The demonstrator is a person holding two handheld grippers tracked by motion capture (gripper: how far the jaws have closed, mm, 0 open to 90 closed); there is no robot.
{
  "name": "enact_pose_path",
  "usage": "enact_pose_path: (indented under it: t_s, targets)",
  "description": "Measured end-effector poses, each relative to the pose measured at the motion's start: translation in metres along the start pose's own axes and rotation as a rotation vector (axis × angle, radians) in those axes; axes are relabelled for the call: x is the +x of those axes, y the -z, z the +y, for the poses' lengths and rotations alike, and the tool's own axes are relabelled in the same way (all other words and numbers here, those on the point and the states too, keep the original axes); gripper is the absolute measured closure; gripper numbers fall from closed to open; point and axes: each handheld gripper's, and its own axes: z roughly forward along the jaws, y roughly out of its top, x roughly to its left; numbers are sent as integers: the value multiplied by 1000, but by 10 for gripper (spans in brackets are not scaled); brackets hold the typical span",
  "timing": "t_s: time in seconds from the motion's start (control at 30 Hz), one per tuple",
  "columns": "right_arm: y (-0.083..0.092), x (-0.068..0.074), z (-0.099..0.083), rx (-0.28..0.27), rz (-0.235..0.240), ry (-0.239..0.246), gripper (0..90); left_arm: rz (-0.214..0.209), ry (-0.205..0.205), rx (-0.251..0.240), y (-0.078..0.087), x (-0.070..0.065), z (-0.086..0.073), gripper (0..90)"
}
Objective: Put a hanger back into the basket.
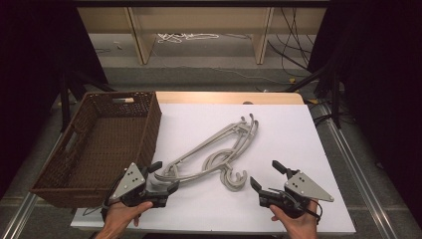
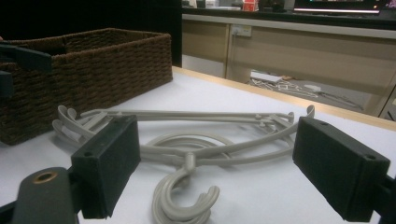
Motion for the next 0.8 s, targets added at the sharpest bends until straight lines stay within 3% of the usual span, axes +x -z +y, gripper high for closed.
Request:
enact_pose_path:
  t_s: [0.17, 0.27, 0.3, 0.37, 0.4, 0.5, 0.53, 0.63, 0.73, 0.77, 0.8]
  targets:
    - [0, 0, 0, 6, 5, 2, 159, 3, -10, 12, 0, 0, 0, 160]
    - [0, 0, 0, -4, 4, 1, 159, 3, 5, 14, -1, -2, 0, 160]
    - [0, 0, 0, -3, 2, 0, 159, -1, -17, 15, -1, -2, 0, 160]
    - [0, 0, 0, -2, 2, -1, 159, -10, -7, 17, -2, -2, 0, 163]
    - [0, 0, 0, -5, 1, -1, 159, -18, 20, 13, -3, -3, 0, 163]
    - [-2, 0, 0, -5, 15, -1, 159, -23, 27, 5, -5, -5, 1, 164]
    - [-2, 0, 0, -6, 12, -1, 159, -26, 11, 5, -6, -5, 1, 165]
    - [-2, 1, 0, -1, 5, 3, 159, -29, 29, 15, -9, -7, 0, 164]
    - [-1, 1, 0, -6, 5, 2, 159, -28, 7, 18, -10, -8, 1, 162]
    - [-1, 0, 1, -6, 4, 3, 159, -29, 19, 16, -12, -9, 0, 162]
    - [-1, 0, 1, 0, 6, 2, 159, -27, 0, 26, -14, -9, 0, 162]
